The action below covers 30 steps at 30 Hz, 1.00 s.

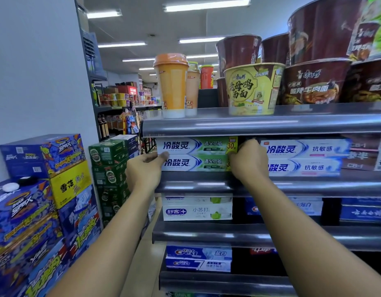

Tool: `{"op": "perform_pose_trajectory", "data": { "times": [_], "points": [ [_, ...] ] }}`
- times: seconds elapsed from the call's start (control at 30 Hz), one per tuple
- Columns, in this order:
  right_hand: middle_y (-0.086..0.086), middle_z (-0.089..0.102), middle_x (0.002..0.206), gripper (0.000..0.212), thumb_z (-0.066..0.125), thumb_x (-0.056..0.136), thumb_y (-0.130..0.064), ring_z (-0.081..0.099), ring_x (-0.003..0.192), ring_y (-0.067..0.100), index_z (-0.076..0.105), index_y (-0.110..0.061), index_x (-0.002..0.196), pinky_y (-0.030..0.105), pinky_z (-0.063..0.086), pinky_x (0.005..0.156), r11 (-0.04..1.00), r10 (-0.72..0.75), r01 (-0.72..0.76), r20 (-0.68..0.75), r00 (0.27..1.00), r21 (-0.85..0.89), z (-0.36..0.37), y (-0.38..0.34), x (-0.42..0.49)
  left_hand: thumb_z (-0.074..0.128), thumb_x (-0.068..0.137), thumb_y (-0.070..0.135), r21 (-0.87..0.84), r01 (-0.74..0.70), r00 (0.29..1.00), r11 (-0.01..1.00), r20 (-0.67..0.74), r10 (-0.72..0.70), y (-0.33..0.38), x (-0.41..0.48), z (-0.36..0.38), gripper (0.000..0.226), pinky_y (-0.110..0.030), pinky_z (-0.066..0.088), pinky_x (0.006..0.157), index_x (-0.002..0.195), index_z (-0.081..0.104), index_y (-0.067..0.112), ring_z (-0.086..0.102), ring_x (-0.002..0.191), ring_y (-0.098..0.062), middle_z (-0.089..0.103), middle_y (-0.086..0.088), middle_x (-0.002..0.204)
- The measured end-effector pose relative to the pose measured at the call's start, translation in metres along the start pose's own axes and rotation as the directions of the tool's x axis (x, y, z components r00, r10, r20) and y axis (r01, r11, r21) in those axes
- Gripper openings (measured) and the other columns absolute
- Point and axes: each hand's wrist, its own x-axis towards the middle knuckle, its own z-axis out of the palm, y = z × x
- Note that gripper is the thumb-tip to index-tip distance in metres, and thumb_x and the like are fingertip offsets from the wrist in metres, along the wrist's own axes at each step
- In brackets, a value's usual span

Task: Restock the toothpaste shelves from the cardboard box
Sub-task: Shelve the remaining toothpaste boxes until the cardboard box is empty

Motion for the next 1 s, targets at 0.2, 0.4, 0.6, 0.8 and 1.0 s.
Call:
{"op": "perform_pose_trajectory", "data": {
  "times": [0.2, 0.4, 0.6, 0.8, 1.0],
  "points": [
    [0.010, 0.061, 0.074, 0.022, 0.064, 0.091, -0.015, 0.058, 0.066, 0.029, 0.057, -0.007, 0.071, 0.026, 0.033, 0.047, 0.997, -0.051, 0.051, -0.006, 0.999, 0.060, -0.005, 0.002, -0.011, 0.089, 0.070, 0.053, -0.041, -0.006, 1.000, 0.999, 0.022, 0.007, -0.004, -0.004, -0.005, 0.046, -0.032, 0.057, 0.083, 0.106, 0.080, 0.025, 0.072, 0.095, -0.015, 0.078, 0.009, 0.102],
    [-0.019, 0.065, 0.089, 0.022, 0.065, 0.092, -0.032, 0.060, 0.077, 0.004, 0.073, -0.020, 0.110, 0.024, 0.047, 0.074, 0.899, -0.337, 0.369, -0.165, 0.927, 0.236, -0.029, 0.051, -0.067, 0.075, 0.088, 0.036, 0.038, -0.333, 0.924, 0.942, -0.187, 0.334, -0.030, -0.057, -0.032, 0.028, -0.043, 0.058, 0.091, 0.114, 0.073, 0.025, 0.068, 0.098, -0.013, 0.073, 0.009, 0.104],
    [-0.027, 0.063, 0.074, 0.014, 0.065, 0.091, -0.030, 0.062, 0.060, 0.000, 0.075, -0.021, 0.098, 0.018, 0.048, 0.059, 0.868, -0.385, 0.403, -0.122, 0.915, 0.290, -0.037, 0.176, -0.113, 0.069, 0.097, 0.020, 0.111, -0.667, 0.744, 0.737, 0.038, 0.667, -0.092, -0.179, -0.036, 0.012, -0.028, 0.045, 0.091, 0.108, 0.070, 0.016, 0.058, 0.099, -0.004, 0.062, 0.027, 0.104],
    [-0.029, 0.059, 0.070, 0.010, 0.067, 0.092, -0.017, 0.062, 0.066, -0.007, 0.076, -0.015, 0.091, 0.007, 0.041, 0.061, 0.990, -0.057, 0.022, 0.251, 0.966, 0.140, -0.032, 0.375, -0.187, 0.067, 0.092, 0.024, 0.177, -0.315, 0.875, 0.933, 0.436, 0.213, -0.218, -0.312, -0.002, 0.011, -0.016, 0.048, 0.086, 0.100, 0.070, 0.017, 0.060, 0.087, 0.007, 0.066, 0.014, 0.088],
    [-0.011, 0.067, 0.074, 0.010, 0.071, 0.088, -0.010, 0.069, 0.079, 0.017, 0.077, -0.016, 0.093, 0.026, 0.045, 0.068, 0.883, 0.465, -0.416, 0.531, 0.709, -0.219, -0.012, 0.568, -0.285, 0.075, 0.083, 0.015, 0.638, 0.069, 0.617, 0.767, 0.577, -0.535, -0.373, -0.457, 0.028, 0.026, -0.032, 0.056, 0.081, 0.096, 0.074, 0.038, 0.069, 0.078, -0.013, 0.072, 0.011, 0.079]
  ]
}}
